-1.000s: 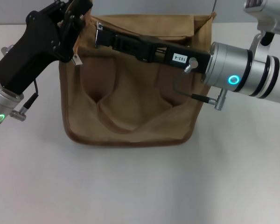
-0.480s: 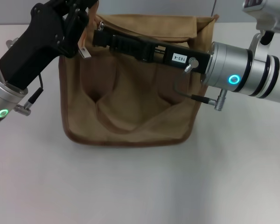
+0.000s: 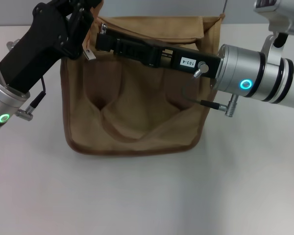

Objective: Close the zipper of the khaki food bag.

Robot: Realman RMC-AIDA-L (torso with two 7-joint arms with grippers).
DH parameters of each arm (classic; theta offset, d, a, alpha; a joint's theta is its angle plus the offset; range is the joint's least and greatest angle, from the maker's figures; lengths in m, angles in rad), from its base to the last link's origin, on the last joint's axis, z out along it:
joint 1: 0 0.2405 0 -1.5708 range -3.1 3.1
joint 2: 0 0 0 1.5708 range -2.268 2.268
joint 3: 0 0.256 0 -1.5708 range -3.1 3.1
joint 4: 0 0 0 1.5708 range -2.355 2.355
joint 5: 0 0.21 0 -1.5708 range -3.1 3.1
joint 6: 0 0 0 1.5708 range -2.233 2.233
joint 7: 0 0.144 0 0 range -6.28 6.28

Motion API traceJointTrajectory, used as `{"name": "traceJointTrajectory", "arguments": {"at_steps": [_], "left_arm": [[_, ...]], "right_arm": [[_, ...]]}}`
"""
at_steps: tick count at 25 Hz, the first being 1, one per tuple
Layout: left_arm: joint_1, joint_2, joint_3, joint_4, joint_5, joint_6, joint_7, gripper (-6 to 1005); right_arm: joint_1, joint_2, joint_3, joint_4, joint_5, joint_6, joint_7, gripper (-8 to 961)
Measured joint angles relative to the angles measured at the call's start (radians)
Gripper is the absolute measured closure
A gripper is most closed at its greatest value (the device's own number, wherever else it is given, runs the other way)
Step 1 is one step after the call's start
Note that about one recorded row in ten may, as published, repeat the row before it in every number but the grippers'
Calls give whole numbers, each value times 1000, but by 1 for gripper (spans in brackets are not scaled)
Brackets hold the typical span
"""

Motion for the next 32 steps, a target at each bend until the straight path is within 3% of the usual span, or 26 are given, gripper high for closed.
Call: {"name": "traceJointTrajectory", "arguments": {"at_steps": [11,22,32], "left_arm": [[1,0,0,0,0,-15,0,922],[2,0,0,0,-1,-25,0,922],[3,1,-3,4,-23,-24,-1,921]], "right_arm": [[-3,-1,1,-12,1,-2,-1,389],[6,-4,1,-16,-2,48,5,465],[-2,-6,0,-16,-5,35,-1,427]]}}
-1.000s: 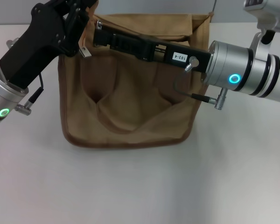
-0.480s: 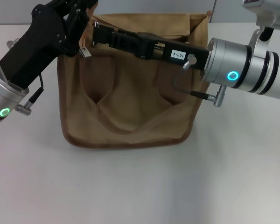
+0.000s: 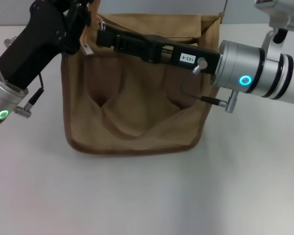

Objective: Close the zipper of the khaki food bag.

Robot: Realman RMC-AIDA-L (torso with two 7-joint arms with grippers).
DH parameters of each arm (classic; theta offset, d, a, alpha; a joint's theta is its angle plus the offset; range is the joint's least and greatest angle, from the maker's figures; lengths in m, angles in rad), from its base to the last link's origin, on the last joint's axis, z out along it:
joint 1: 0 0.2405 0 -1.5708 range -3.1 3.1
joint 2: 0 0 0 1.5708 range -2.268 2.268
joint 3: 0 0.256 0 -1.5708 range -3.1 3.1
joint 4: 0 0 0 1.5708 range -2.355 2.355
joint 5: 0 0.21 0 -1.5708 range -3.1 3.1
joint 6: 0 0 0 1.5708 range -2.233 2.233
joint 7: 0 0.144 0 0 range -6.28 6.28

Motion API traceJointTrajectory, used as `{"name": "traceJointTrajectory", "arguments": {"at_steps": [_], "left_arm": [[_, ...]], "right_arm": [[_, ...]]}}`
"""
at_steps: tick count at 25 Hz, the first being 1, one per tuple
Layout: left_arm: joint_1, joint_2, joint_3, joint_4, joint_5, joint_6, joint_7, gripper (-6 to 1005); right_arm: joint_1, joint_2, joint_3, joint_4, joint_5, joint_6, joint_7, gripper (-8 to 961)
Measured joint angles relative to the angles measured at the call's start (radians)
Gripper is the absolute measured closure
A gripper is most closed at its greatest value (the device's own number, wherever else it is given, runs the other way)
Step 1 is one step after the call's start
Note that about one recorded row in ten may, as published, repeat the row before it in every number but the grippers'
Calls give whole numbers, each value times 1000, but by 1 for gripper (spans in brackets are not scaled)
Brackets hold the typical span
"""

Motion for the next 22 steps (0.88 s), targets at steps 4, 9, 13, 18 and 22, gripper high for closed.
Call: {"name": "traceJointTrajectory", "arguments": {"at_steps": [4,9,13,18,22], "left_arm": [[43,5,-4,15,-5,-27,1,921],[107,8,-37,36,-8,-39,1,921],[134,8,-42,44,-8,-41,1,921],[147,8,-41,42,-8,-33,1,922],[145,7,-38,37,-8,-25,1,922]], "right_arm": [[-28,-3,5,-7,-1,-2,-2,398],[-41,-4,2,-26,-1,-4,9,361],[-29,-5,-3,-45,-4,-4,62,363],[-11,-28,21,-120,-72,-81,310,364],[51,-86,57,-121,-94,-162,633,364]]}}
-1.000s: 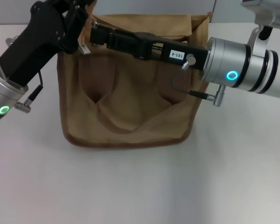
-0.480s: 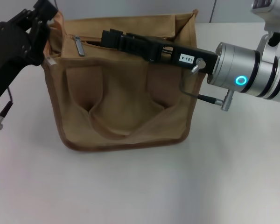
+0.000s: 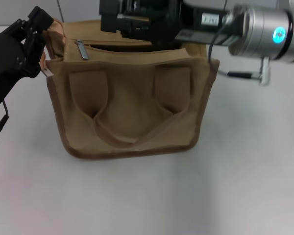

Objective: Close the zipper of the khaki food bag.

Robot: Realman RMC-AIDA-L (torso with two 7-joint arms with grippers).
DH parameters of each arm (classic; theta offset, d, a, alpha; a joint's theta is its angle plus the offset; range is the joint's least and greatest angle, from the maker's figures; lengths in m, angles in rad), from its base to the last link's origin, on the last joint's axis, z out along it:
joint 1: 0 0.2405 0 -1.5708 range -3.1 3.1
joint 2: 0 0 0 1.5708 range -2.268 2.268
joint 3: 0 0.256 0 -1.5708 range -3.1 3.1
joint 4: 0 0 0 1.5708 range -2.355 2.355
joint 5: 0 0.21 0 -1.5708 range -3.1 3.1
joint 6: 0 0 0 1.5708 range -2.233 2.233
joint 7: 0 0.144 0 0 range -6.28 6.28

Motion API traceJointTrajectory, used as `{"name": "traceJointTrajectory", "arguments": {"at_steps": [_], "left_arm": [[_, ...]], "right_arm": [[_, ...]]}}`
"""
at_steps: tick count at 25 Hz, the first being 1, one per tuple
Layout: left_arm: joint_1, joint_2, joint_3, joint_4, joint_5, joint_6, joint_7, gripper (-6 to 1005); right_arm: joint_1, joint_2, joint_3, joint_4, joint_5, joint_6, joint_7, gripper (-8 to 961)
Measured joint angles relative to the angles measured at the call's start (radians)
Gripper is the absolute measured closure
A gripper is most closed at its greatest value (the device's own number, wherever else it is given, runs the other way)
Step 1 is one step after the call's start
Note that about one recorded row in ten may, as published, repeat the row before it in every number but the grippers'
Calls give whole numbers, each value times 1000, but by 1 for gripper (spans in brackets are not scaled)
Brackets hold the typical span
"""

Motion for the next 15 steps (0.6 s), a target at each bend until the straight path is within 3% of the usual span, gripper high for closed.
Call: {"name": "traceJointTrajectory", "arguments": {"at_steps": [2,5,15], "left_arm": [[-2,-1,-4,-2,0,8,-1,922],[-6,-1,-11,-3,1,21,-4,922],[-20,-2,-13,-5,-6,32,-11,921]], "right_arm": [[36,-23,3,37,-16,-4,150,364],[62,-38,18,91,-36,8,242,364],[64,-4,38,118,-53,75,246,365]]}}
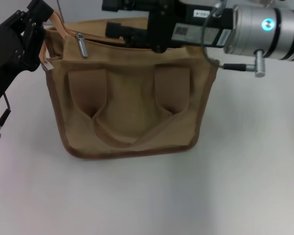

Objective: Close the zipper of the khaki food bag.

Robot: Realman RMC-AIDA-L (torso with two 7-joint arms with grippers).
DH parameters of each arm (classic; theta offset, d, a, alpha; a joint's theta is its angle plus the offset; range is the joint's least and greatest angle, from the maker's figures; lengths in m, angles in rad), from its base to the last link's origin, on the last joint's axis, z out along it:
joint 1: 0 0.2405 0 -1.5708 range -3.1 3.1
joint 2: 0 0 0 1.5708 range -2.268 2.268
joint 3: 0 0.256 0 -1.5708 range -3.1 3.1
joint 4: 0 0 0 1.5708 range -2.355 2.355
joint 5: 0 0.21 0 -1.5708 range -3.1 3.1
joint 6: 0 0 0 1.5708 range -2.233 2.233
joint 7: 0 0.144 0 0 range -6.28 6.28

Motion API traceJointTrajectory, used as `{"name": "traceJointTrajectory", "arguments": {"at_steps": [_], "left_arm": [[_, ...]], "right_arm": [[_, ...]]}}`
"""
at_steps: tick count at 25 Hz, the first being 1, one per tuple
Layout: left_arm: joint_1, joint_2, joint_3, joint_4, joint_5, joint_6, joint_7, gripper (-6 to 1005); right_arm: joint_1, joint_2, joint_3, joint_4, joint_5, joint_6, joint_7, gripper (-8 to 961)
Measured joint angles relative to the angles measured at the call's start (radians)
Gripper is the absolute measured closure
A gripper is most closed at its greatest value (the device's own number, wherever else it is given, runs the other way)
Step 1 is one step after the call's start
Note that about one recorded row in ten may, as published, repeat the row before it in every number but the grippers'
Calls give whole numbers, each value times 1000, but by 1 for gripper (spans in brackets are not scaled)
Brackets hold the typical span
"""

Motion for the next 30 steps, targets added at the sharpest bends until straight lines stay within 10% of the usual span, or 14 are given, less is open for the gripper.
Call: {"name": "traceJointTrajectory", "arguments": {"at_steps": [6,23,30], "left_arm": [[-2,-1,0,-5,-1,7,-1,921],[-15,0,0,-12,-4,51,-29,921],[-20,-1,0,-12,-16,52,-29,921]], "right_arm": [[28,35,8,-22,-121,65,-44,365],[58,51,6,-53,-184,129,-168,365],[-39,75,10,-130,-197,128,-473,365]]}}
